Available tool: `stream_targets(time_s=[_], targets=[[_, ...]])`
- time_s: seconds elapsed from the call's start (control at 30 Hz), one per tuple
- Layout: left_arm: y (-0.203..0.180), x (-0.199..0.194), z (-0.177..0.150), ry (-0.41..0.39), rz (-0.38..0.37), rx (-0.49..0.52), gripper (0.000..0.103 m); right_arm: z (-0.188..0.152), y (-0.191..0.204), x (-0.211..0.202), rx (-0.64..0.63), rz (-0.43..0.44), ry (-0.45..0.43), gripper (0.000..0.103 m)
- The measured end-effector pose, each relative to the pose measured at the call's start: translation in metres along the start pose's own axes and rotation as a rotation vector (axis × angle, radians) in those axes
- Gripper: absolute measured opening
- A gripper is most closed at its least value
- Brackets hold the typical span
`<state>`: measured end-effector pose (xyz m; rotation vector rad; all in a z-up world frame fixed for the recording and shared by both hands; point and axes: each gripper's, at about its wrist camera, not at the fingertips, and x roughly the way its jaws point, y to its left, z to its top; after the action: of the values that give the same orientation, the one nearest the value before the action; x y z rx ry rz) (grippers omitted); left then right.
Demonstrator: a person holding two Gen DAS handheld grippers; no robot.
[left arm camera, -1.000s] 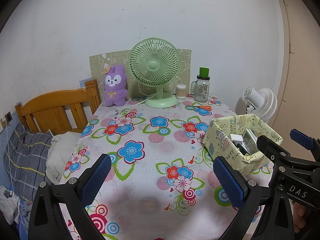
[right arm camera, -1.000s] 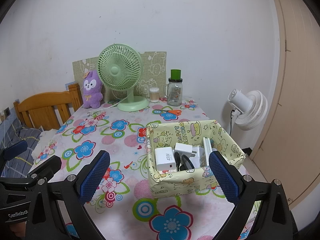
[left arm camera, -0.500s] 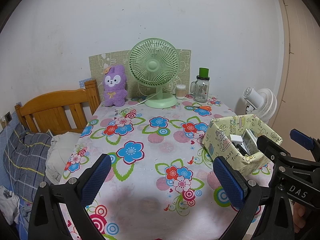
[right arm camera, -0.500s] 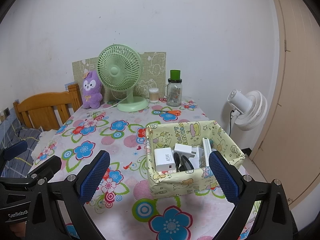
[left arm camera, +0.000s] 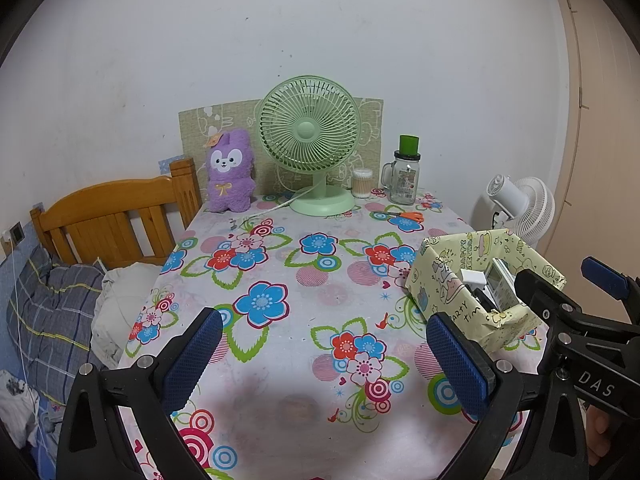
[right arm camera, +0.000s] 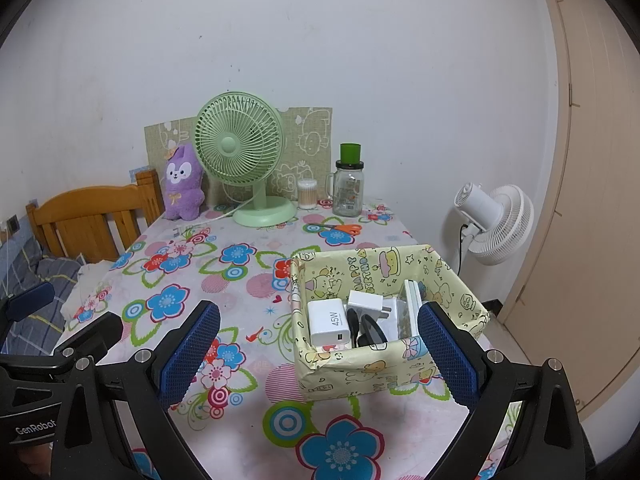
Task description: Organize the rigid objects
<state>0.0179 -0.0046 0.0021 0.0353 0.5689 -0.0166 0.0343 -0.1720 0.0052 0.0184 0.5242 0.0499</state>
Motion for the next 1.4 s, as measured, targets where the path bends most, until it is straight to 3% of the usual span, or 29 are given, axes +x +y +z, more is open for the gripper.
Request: stream_targets(time_s=[1.4], targets=[[-0.0020,0.0008,0.0019,-0.004,-0.005,-0.004,0.103,-0.0007,0.0034,-0.0002,0.003,-0.001,-0.017,0.100]])
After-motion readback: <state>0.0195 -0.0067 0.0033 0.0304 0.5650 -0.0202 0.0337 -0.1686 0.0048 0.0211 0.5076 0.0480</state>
